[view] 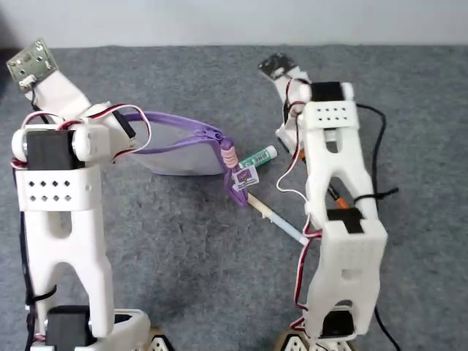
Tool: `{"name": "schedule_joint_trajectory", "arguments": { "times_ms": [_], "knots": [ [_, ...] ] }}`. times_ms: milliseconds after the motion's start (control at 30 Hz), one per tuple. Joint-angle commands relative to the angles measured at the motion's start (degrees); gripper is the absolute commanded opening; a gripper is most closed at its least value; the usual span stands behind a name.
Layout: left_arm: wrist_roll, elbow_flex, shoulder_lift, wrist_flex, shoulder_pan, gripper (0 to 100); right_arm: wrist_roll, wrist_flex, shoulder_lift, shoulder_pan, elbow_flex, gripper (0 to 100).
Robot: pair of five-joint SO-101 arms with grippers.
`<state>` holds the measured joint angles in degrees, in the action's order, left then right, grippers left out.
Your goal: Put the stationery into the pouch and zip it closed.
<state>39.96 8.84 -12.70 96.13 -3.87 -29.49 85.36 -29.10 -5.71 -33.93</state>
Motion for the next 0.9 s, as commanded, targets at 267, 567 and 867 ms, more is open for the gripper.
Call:
{"name": "schedule_joint_trajectory", "arguments": {
  "times_ms": [267,567,867],
  "knots": [
    [0.70,-1.54,0.53,-0.18,0.26,1,18.20,10.15,27.21,-1.45,-1.23,0.8],
    [0.70,-1.54,0.53,-0.18,0.26,1,31.47,3.21,41.98,-15.16,-1.23,0.8],
    [0.79,-1.54,0.44,-0.18,0.26,1,37.36,-16.66,46.46,-29.58,-0.97,0.8]
  ]
}}
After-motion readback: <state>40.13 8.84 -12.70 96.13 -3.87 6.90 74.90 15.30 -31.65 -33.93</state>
